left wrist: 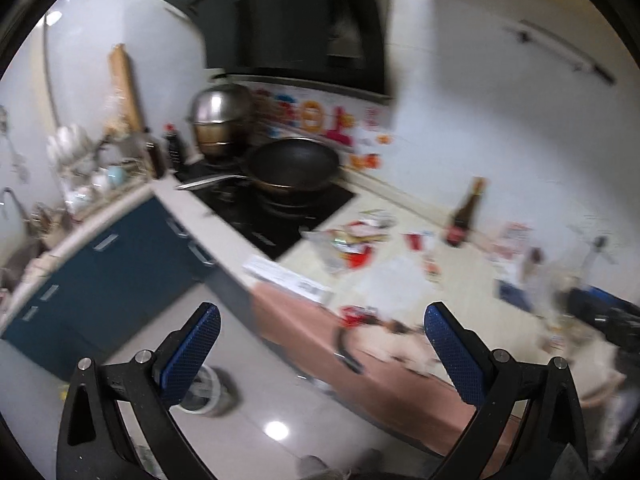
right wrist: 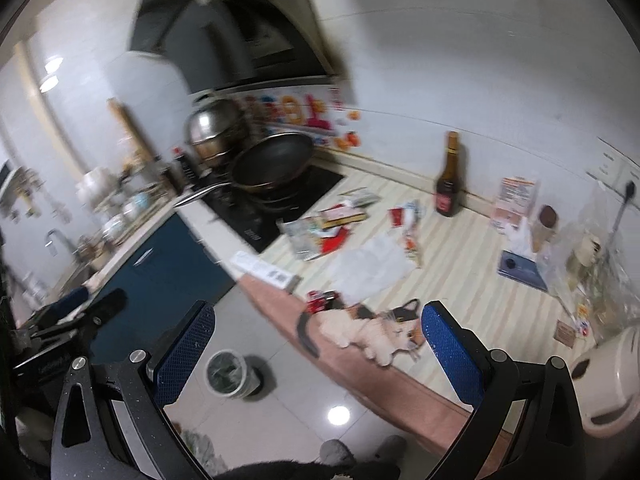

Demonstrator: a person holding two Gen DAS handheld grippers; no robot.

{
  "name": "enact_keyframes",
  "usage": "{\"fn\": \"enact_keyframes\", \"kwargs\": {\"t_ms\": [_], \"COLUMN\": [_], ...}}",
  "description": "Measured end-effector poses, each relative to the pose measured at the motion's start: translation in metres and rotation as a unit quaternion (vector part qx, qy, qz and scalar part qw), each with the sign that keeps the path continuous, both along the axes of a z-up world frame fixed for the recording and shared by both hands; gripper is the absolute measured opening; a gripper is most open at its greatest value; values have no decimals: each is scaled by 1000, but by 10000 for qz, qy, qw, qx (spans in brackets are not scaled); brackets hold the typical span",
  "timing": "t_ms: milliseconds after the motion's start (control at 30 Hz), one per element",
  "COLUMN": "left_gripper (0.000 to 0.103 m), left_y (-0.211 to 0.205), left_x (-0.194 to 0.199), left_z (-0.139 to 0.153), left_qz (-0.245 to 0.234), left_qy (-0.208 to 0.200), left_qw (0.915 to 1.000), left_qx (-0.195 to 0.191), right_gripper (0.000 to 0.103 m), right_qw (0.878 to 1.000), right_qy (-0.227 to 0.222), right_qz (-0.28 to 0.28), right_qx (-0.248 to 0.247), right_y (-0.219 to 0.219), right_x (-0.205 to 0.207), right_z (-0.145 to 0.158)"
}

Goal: Collect trash
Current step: 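Grasp the white box with the left tool while the right tool grasps the paper towel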

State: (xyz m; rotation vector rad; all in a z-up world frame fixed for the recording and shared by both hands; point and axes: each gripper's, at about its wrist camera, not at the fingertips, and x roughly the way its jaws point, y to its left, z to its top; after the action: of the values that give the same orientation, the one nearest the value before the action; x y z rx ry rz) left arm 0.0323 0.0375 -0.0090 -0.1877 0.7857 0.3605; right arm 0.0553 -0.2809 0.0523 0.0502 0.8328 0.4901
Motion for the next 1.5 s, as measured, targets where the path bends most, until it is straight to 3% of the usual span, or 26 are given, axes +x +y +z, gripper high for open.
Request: {"fn": "enact_keyframes", "kwargs": {"t_ms": [133, 233, 400, 533, 667, 800, 867, 933, 967, 1000, 1067, 1133, 1167, 1300, 1433, 1500], "left_gripper": [103, 103, 103, 103, 102, 99, 96, 86, 79, 76, 68, 62, 62, 61, 58, 57], "left_y": [40, 71, 115, 139, 162, 177, 181, 183, 181, 178, 168, 156, 150, 137, 122, 118], "left_x": [24, 56, 107, 149, 191, 227, 241, 248, 250, 254, 262, 266, 268, 262, 253, 243], "left_z": [-43, -84, -161, -226, -287, -338, -359, -371, -375, -373, -368, -362, -360, -353, -346, -345], "left_qz": [355, 635, 1066, 1607, 1976, 2239, 2359, 2458, 2445, 2434, 2249, 1947, 1797, 1407, 1124, 1116], "left_qy": [354, 795, 1598, 2065, 2421, 2612, 2678, 2800, 2870, 2865, 2941, 3070, 3124, 3298, 3438, 3449], "left_qw": [9987, 9940, 9744, 9484, 9114, 8788, 8669, 8602, 8588, 8639, 8788, 8941, 8995, 9063, 9097, 9073], "left_qx": [-37, -398, -1171, -1790, -2678, -3307, -3482, -3483, -3468, -3351, -3011, -2617, -2472, -2237, -2041, -2131], "right_gripper": [103, 103, 103, 103, 99, 97, 97, 97, 97, 96, 92, 76, 73, 63, 22, 9], "right_qw": [9987, 9959, 9885, 9826, 9765, 9696, 9656, 9614, 9592, 9580, 9511, 9437, 9407, 9436, 9470, 9472], "right_qy": [92, 451, 909, 1248, 1610, 1894, 2058, 2194, 2232, 2234, 2191, 2254, 2321, 2380, 2167, 2174], "right_qz": [-490, -754, -1061, -1142, -1100, -1087, -973, -788, -669, -586, -306, -98, -32, 95, 319, 343], "right_qx": [-109, -217, -579, -763, -920, -1107, -1255, -1461, -1599, -1701, -2156, -2421, -2476, -2300, -2351, -2332], "right_y": [2, 8, 24, 43, 61, 81, 96, 115, 125, 130, 149, 160, 163, 163, 168, 167], "right_x": [31, 68, 139, 205, 272, 326, 346, 363, 369, 371, 376, 379, 379, 382, 380, 378], "right_z": [-28, -64, -132, -185, -234, -277, -301, -324, -335, -340, -358, -371, -377, -382, -378, -376]}}
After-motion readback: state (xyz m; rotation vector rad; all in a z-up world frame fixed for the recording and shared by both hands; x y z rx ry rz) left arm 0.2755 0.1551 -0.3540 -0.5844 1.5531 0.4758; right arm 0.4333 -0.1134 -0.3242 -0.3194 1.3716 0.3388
